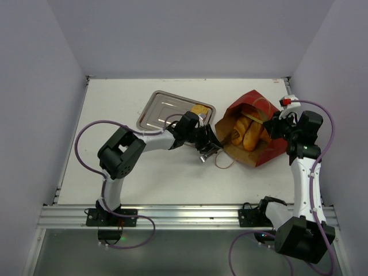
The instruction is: Take the fake bread out of the paper bag
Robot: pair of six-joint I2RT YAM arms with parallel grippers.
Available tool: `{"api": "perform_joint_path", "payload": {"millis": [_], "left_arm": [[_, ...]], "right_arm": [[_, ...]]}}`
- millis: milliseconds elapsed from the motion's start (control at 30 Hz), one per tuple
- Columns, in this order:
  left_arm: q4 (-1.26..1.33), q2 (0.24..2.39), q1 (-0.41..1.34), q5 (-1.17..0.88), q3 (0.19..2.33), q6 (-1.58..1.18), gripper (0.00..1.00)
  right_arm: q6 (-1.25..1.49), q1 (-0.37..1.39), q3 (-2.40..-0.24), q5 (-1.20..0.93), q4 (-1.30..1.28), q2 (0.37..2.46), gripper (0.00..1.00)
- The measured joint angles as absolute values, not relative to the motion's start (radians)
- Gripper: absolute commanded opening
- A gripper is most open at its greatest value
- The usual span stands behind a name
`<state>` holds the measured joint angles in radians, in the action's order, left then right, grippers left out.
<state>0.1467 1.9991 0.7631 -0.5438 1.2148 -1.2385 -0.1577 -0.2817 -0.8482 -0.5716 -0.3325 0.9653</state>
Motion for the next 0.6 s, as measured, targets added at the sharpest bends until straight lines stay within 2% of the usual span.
{"api": "perform_joint_path", "payload": {"millis": [267, 367, 433, 467, 600], "left_arm": [[0.158, 2.054, 0.76, -0.574, 1.262, -1.238, 0.45], [0.163, 2.065, 0.76, -0.582, 1.266, -1.238, 0.39], [0.164, 2.065, 0.76, -0.586, 1.267, -1.237, 0.31], [0.165, 2.065, 0.76, -0.589, 1.269, -1.233, 0.25], [0.165, 2.065, 0.759, -0.595, 1.275, -1.209, 0.12]], "right_arm": [[-0.158, -0.282, -0.848, -0.572, -0.332, 0.965, 0.0], [-0.158, -0.282, -0.846, -0.572, -0.333, 0.961, 0.0], [-0.158, -0.282, -0.846, -0.572, -0.333, 0.961, 0.0], [-0.158, -0.282, -0.846, -0.572, -0.333, 0.961, 0.0], [-0.158, -0.282, -0.846, -0.572, -0.334, 0.961, 0.0]]}}
